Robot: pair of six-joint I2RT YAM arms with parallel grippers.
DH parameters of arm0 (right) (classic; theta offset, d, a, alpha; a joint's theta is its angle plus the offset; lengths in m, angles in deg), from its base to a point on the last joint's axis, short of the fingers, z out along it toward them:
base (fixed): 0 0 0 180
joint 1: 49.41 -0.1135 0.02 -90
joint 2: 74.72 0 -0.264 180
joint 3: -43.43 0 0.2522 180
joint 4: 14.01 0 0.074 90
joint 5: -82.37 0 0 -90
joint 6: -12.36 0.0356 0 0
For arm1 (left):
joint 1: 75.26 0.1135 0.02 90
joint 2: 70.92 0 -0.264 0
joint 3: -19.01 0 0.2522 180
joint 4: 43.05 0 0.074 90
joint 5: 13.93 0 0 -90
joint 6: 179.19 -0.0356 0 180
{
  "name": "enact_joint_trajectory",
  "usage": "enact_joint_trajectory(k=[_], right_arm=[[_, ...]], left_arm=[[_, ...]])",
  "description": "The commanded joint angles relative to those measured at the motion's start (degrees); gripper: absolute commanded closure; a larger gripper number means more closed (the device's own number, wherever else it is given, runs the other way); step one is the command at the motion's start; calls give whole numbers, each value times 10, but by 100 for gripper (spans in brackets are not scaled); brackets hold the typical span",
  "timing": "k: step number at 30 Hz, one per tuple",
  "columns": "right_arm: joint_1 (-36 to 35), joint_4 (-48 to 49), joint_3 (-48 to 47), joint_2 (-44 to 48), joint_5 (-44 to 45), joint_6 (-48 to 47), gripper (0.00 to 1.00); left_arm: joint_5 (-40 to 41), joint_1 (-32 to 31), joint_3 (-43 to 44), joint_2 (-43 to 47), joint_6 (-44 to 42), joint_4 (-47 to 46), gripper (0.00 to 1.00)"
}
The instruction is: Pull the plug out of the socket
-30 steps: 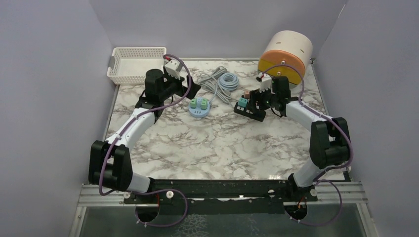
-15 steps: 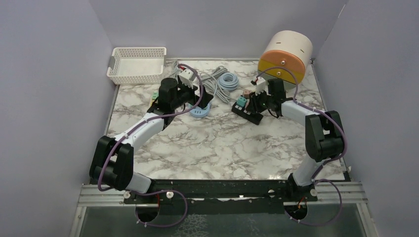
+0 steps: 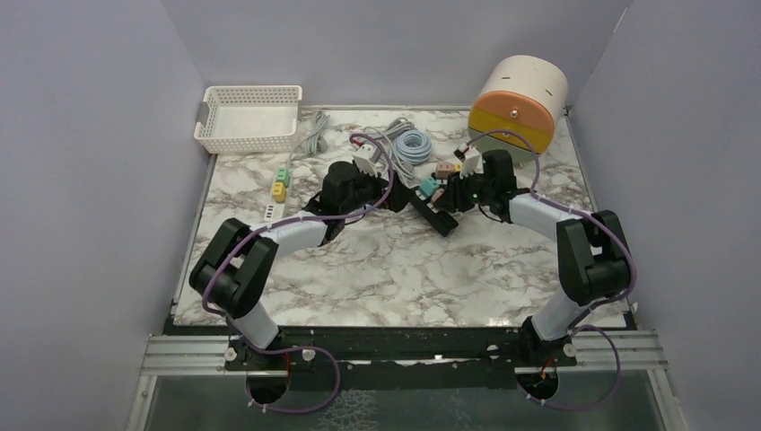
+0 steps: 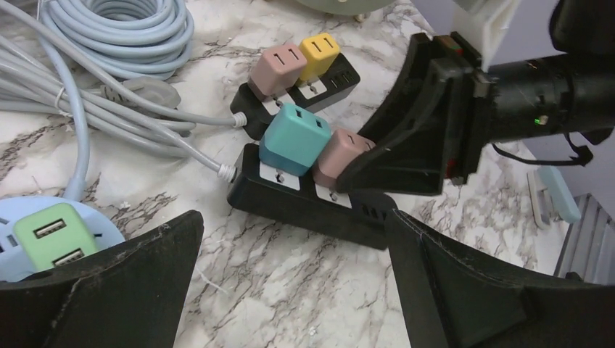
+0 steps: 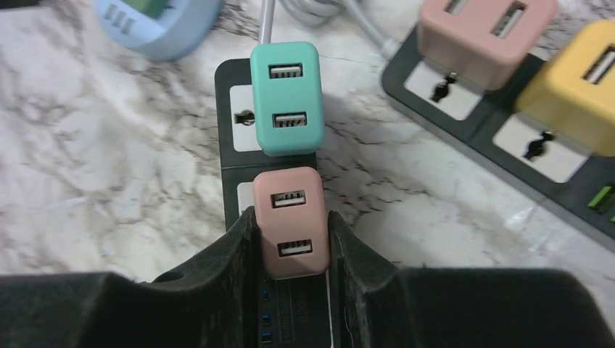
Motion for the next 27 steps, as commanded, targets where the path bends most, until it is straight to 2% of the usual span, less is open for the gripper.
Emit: enact_joint_trajectory(k=[1,11,19,20,22,24,27], right_arm=[[-5,88,18,56,-132,116,99],[-5,178,17,54,-175,263,99],[-5,178,10,66,-205,261,99],[-5,178,11,69,-208,260,99],[-5,177,13,77,-209,255,99],[-4,176,14,85,-206,251,99],[-5,166,8,95,-205,243,99]], left_arm=[[25,-3,5,-39,68,-111,1],[-23,-3,12,-121,166,-234,1],[-11,-4,16,-147,194,-235,1],[-12,-3,21,-154,202,-233,4],[-21,-4,35,-169,218,-224,18],[-27,-6,46,-182,231,-217,40],[-25,-8,55,-192,241,-209,68]])
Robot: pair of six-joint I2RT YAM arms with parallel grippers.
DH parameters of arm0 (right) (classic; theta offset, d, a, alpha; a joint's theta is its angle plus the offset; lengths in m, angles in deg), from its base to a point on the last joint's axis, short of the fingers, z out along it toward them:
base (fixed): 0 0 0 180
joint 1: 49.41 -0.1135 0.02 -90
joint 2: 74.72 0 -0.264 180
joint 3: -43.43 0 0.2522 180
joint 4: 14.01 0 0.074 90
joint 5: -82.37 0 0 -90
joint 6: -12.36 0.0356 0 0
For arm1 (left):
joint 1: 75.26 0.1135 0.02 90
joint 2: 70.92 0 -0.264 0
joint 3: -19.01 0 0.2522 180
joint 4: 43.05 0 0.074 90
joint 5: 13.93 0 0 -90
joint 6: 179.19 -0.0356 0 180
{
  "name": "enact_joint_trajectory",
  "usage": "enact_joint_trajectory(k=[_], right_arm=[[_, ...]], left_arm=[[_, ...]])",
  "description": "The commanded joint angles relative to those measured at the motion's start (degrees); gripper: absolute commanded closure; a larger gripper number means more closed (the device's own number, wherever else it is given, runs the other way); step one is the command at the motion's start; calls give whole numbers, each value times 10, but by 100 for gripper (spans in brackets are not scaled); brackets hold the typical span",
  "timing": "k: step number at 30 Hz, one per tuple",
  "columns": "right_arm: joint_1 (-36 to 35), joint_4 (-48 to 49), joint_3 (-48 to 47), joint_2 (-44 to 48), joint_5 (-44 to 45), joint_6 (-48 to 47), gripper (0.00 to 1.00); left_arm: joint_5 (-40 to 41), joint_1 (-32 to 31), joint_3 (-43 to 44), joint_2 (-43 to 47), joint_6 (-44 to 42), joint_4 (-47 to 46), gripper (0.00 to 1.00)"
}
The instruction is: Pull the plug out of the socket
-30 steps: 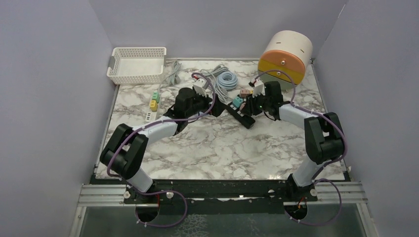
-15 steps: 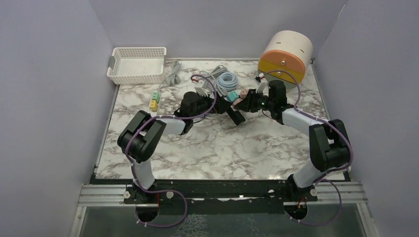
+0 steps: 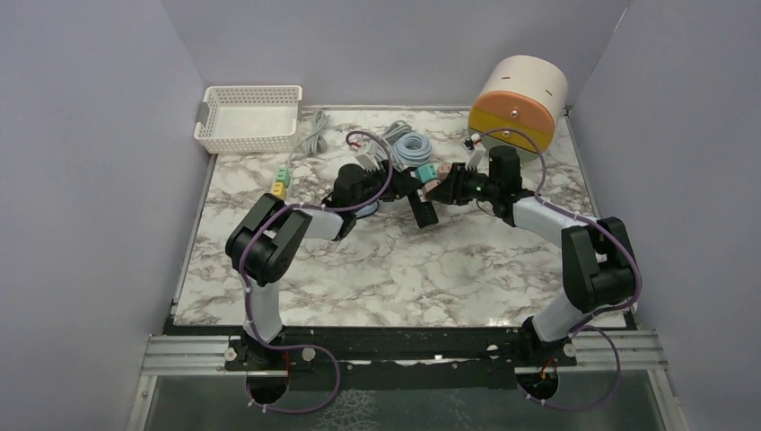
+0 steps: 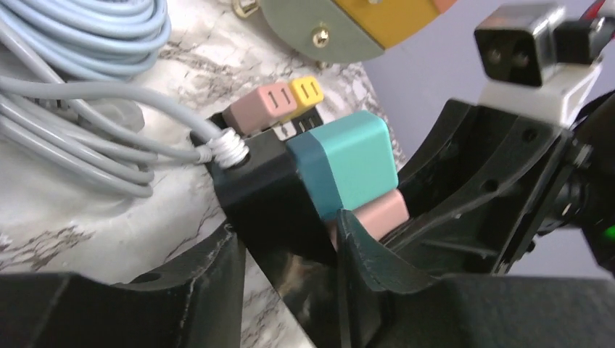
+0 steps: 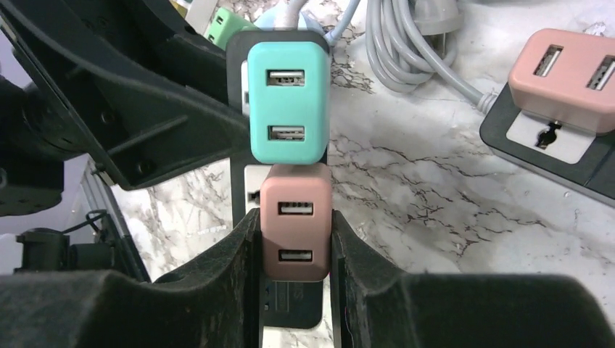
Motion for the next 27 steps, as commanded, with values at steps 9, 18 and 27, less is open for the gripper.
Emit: enact_joint_trajectory(k=[9,18,27], right_arm=[[-5,-74,-55,122,-3,-68,99],[46,-17,-25,245,50,-12,99],[73,-17,68,247,4,23,99]], left_arm=[[53,-8,73,-17,-36,93,100],[126,-8,92,-19,-74,168,100],[127,-8,129,-20,-102,168,100]])
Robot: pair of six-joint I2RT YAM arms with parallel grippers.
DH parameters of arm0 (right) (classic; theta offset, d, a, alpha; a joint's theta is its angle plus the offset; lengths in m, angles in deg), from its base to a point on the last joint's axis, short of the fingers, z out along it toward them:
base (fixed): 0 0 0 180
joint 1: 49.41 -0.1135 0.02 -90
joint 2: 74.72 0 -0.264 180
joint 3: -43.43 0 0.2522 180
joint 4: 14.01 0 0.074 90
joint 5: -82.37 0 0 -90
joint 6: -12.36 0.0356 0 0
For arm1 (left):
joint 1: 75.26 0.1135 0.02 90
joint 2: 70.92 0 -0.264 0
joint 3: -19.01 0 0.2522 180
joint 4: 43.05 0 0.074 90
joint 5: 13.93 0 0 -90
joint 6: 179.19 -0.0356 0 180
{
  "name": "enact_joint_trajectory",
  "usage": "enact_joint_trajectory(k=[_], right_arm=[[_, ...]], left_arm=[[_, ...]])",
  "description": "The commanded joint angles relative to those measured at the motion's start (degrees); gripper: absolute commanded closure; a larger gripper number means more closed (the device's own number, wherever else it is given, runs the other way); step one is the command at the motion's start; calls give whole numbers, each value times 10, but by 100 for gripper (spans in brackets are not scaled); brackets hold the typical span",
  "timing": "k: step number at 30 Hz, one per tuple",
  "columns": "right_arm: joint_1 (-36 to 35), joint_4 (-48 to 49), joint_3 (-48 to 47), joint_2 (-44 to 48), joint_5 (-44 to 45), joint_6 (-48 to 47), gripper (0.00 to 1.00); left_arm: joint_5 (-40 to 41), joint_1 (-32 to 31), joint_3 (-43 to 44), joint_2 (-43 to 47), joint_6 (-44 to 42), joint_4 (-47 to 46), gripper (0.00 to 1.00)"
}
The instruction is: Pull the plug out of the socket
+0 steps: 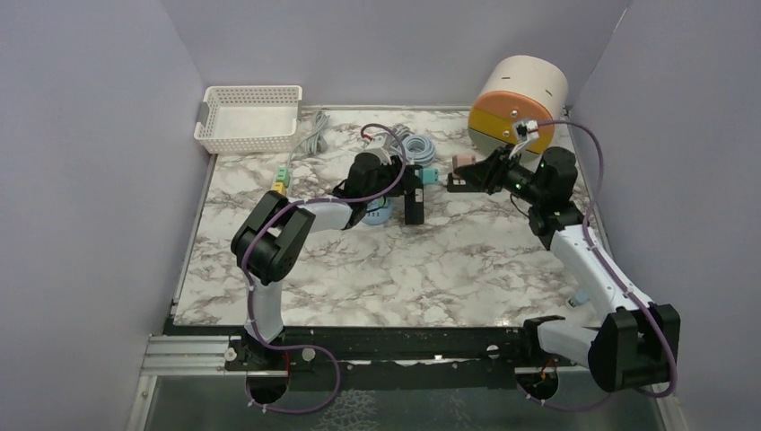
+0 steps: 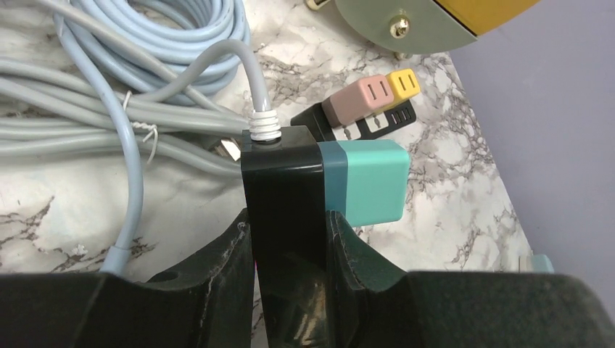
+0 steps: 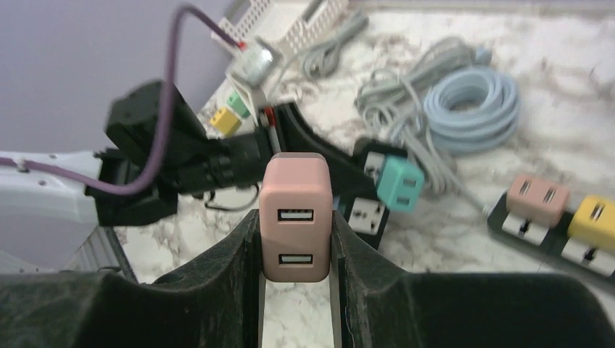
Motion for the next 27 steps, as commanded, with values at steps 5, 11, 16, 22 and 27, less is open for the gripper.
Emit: enact_joint_trajectory(k=[5,11,16,22,27], right_arm=[[18,-17,129,-14,-21,57,99],[18,-80,147,-80,-90,43,99],[18,-141,139,-155,-145,10,90],[18,-204,112,-222,-158,-37,78],[18,-254,72,-210,-84,-68,46]], left_arm=[[24,16,52,-5,-27,-1,100],[9,21,43,-8,-25,-17,100],[-4,23,48,-10,-32,-20,100],[-17,24,50,-12,-38,-21,100],[-26,24,51,-12,-45,-20,100]])
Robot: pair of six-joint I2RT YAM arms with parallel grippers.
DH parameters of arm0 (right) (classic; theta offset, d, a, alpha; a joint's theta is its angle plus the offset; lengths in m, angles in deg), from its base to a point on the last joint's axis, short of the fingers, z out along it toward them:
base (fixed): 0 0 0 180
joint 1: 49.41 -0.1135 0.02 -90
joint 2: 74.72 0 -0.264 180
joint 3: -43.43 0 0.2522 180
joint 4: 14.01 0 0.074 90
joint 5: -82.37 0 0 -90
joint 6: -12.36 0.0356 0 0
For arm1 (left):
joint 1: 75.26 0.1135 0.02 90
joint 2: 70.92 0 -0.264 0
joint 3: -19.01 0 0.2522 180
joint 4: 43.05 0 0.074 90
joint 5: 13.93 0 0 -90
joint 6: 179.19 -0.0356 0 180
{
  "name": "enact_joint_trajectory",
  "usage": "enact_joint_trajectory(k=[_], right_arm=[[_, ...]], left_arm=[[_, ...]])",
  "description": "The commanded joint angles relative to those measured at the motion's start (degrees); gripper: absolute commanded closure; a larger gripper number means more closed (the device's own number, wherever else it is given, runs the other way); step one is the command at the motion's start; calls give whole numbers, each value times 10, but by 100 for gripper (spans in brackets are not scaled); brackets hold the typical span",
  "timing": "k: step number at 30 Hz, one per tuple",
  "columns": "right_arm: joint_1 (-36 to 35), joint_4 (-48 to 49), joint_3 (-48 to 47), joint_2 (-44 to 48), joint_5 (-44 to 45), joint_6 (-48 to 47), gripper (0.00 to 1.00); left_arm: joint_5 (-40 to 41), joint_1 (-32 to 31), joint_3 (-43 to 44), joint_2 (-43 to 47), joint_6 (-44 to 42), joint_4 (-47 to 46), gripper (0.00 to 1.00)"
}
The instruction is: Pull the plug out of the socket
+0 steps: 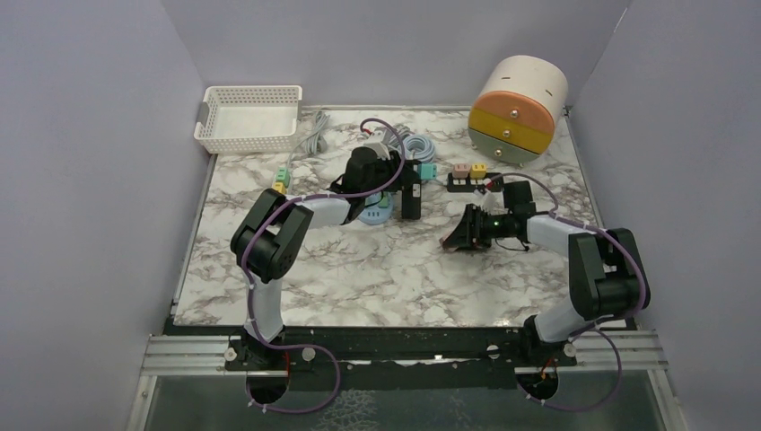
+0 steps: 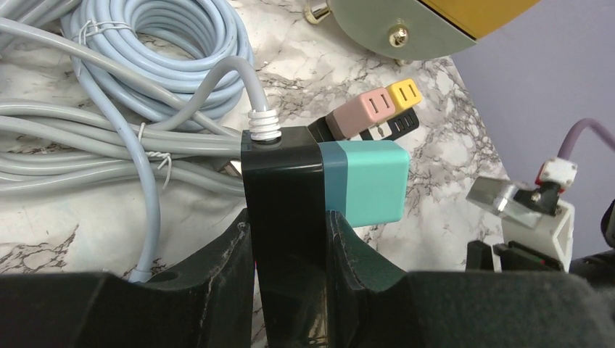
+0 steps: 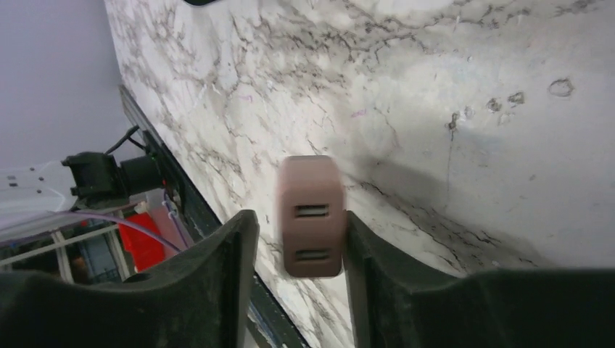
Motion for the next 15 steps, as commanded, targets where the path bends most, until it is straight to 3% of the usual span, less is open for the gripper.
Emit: enact_joint_trajectory(k=[1,2,3,6,11,15], right_arm=[[2,-57,-56,24,68,-45,22],[2,-58,-65,31,94,-47,4],[2,-56,-74,38,119,-46,0],[3,-12,-88,60,175,-30,0],[2,186,-42,100,234,43,4],[1,322,-11,80,237,60,7]], left_arm=[[-9,8,22,-8,-13,-38,100],[-12,8,23,-8,-13,-38,100],[-15,8,24,-9,-12,-37,100],[-21,6,24,-10,-9,-38,100],[-29,0,24,-11,-5,-38,100],[-33,-5,25,-12,-1,-38,100]])
